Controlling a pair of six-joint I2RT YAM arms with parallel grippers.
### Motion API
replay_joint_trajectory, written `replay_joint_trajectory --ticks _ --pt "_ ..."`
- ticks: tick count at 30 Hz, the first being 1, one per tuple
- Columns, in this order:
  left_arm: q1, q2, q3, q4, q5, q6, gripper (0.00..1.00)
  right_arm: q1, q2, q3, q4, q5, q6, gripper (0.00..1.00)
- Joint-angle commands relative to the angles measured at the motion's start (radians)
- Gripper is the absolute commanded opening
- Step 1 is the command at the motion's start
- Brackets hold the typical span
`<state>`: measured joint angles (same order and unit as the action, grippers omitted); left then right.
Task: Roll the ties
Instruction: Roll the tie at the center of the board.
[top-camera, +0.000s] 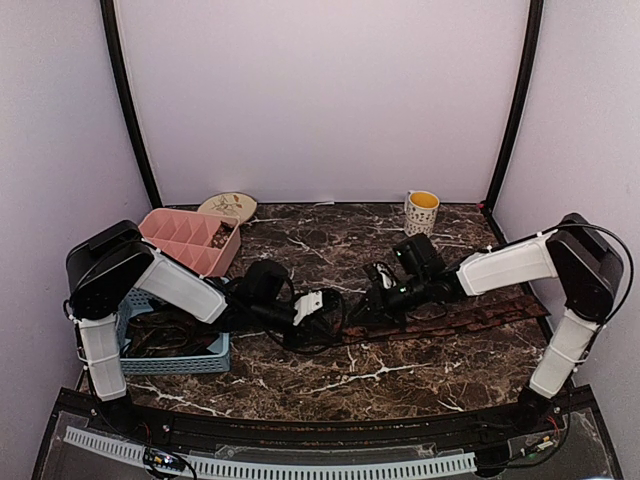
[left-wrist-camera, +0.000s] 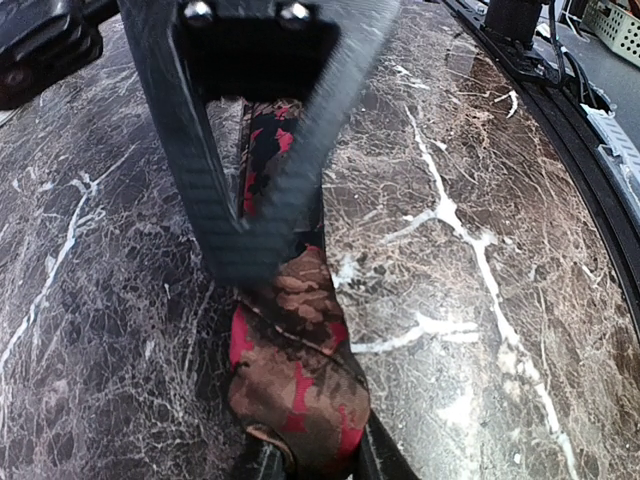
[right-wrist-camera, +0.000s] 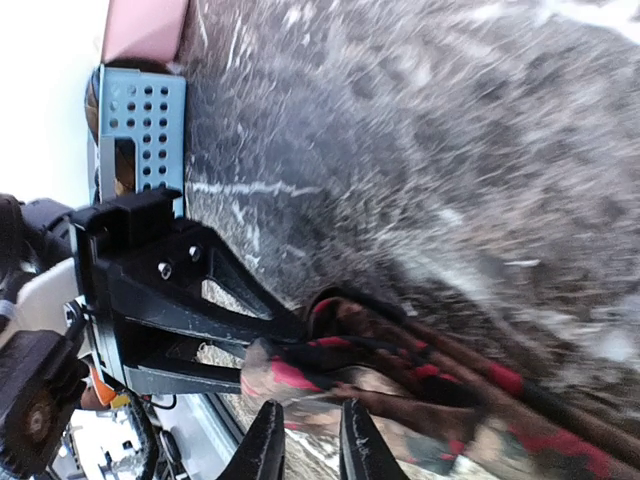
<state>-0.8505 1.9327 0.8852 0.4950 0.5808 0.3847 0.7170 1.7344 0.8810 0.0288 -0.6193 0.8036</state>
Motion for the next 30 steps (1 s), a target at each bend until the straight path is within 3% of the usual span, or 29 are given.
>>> replay_joint_trajectory --ticks 1,9,16,30 --pt "0.002 -0.013 0.001 -0.032 -0.002 -0.002 0.23 -0.044 -0.042 -0.040 -0.042 0.027 -0.047 0.21" --pt "0.003 -0.006 0.018 -0.047 0.005 -0.002 0.23 -0.066 -0.076 -0.071 -0.118 0.070 -0.078 0.26" --pt "0.004 -0.002 0.027 -0.052 0.004 -0.002 0.23 -0.054 -0.012 -0.055 -0.055 0.014 -0.061 0.26" --pt "0.004 -0.015 0.049 -0.036 0.044 -0.025 0.24 0.001 0.092 0.034 -0.017 -0.004 -0.033 0.09"
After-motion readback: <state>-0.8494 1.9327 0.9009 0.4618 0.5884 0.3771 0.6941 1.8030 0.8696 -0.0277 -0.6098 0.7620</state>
